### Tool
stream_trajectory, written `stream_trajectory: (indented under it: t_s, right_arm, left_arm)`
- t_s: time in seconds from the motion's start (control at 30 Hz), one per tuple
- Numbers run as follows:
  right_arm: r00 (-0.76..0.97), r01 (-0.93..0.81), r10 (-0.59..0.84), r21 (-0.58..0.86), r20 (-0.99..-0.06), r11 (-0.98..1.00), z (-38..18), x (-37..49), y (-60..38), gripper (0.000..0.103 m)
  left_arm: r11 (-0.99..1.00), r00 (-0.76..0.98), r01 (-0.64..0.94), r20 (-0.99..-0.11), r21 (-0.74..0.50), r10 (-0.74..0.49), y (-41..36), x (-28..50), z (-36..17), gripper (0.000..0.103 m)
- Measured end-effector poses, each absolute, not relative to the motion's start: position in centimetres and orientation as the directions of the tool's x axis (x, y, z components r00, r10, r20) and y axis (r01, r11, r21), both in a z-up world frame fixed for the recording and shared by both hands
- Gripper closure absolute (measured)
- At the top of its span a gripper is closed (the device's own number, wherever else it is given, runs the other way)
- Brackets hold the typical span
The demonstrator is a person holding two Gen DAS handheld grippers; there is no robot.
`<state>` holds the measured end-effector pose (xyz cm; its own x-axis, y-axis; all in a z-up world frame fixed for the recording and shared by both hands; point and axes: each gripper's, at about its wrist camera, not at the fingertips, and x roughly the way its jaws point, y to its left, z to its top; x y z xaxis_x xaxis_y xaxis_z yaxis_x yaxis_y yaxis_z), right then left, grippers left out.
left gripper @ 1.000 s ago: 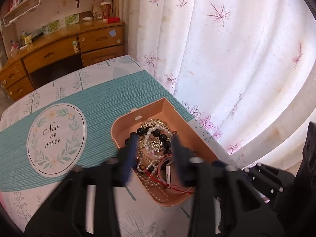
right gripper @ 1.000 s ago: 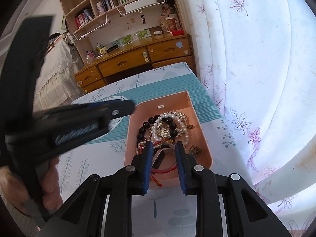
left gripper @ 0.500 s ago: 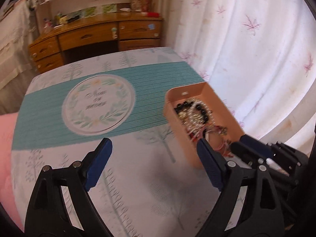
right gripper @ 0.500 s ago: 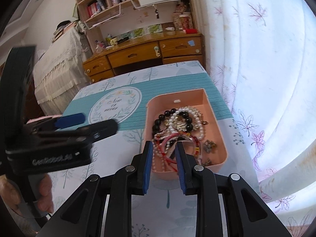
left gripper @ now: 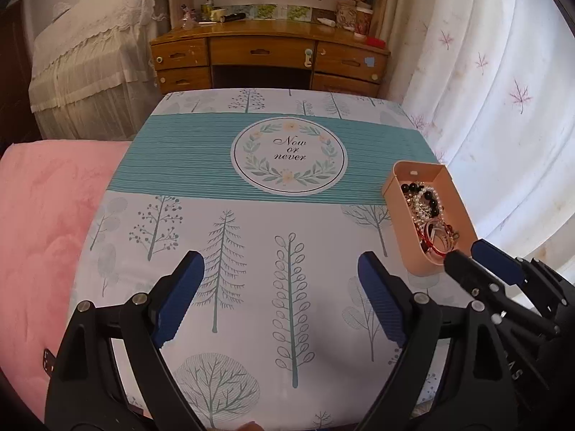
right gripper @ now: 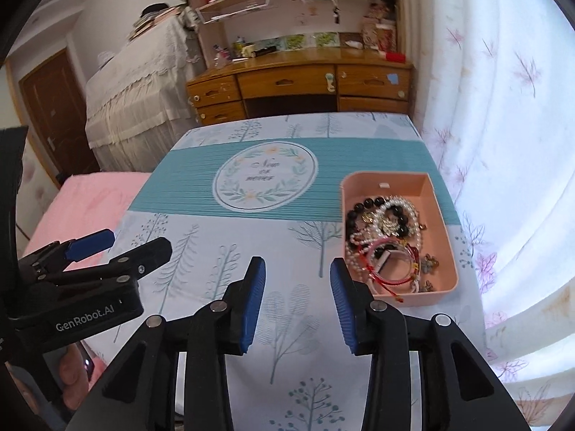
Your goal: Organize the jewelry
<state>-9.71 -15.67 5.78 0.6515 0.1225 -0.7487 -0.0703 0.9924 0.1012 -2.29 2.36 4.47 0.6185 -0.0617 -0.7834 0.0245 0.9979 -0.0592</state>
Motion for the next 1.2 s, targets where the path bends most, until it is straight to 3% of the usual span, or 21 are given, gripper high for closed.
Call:
stream_trajectory:
  t_s: [0.1, 1.2]
  right_arm:
    - [0.638, -0.076, 0.137, 0.115, -0.758, 0.99, 6.1, -10.1, -14.9, 0.051]
    - [0.607, -0.034, 0.125, 0.132, -0.785, 0.991, 5.2, -9.8, -15.4, 0.049]
  left_arm:
    - [0.998, 0.621, 0.017, -0.782, -0.058, -0.056, 2.6, -3.0, 4.7, 0.017]
    - [1.0, 0.597, -0.006, -0.802, -0.031, -0.021, 1.9, -3.1, 3.4, 0.017]
